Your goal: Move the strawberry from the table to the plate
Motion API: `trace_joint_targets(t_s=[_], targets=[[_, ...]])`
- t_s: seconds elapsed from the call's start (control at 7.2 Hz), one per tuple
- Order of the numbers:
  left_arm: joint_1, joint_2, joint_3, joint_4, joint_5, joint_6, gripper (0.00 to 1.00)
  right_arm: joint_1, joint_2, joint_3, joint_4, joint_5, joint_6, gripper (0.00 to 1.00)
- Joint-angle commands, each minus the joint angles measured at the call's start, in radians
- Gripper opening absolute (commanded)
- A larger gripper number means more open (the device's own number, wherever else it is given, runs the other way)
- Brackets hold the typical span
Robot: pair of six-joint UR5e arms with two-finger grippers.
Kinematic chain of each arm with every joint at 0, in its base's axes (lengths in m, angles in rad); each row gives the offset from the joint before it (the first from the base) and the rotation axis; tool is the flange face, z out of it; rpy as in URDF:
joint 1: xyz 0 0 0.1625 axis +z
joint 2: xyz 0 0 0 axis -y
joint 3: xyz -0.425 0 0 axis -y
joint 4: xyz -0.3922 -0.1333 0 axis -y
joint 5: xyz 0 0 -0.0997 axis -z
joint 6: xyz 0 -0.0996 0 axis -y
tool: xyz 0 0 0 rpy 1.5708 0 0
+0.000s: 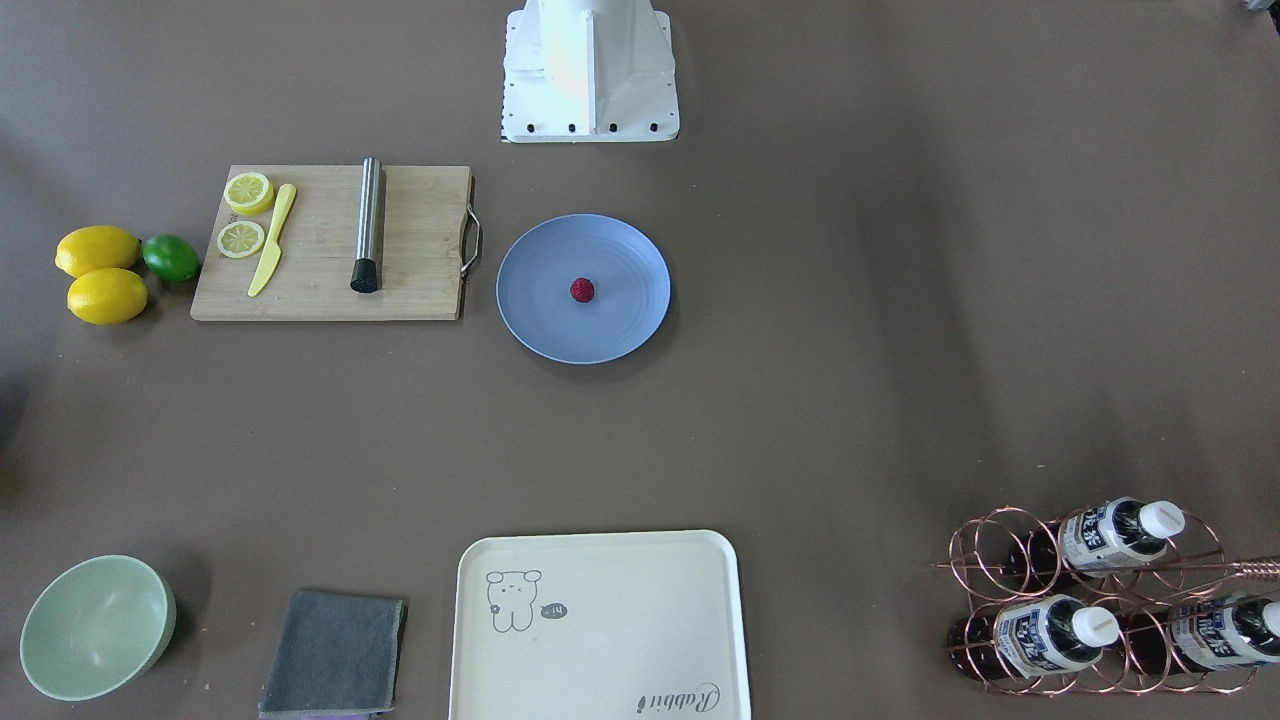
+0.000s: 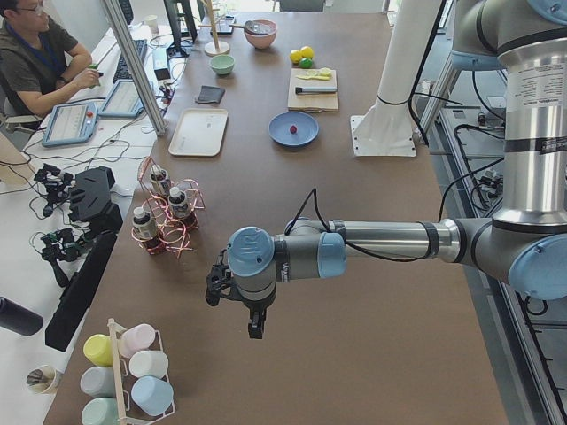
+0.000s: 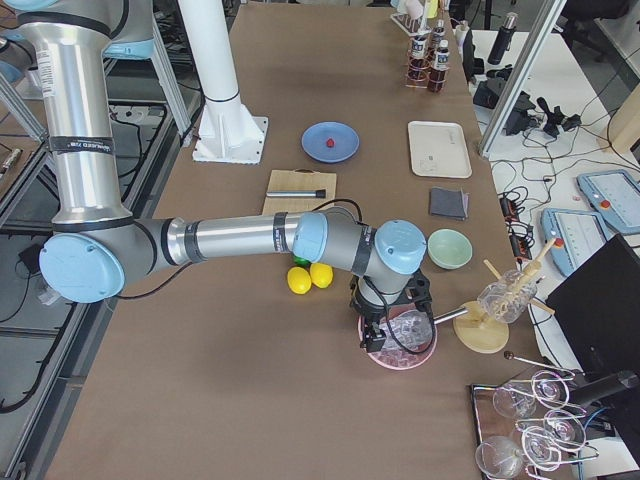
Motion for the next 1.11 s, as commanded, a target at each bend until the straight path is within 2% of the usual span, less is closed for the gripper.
trace_joint_targets(t_s=[0.0, 0.97], targets=[[0.0, 0.001, 0.0, 0.0, 0.0, 0.0, 0.97, 0.0, -0.001, 0.001, 0.001, 0.001, 0.0, 1.0], [0.0, 0.002, -0.001, 0.0, 0.0, -0.002, 0.97, -0.002, 0.0, 0.002, 0.0, 0.001, 0.015, 1.0]])
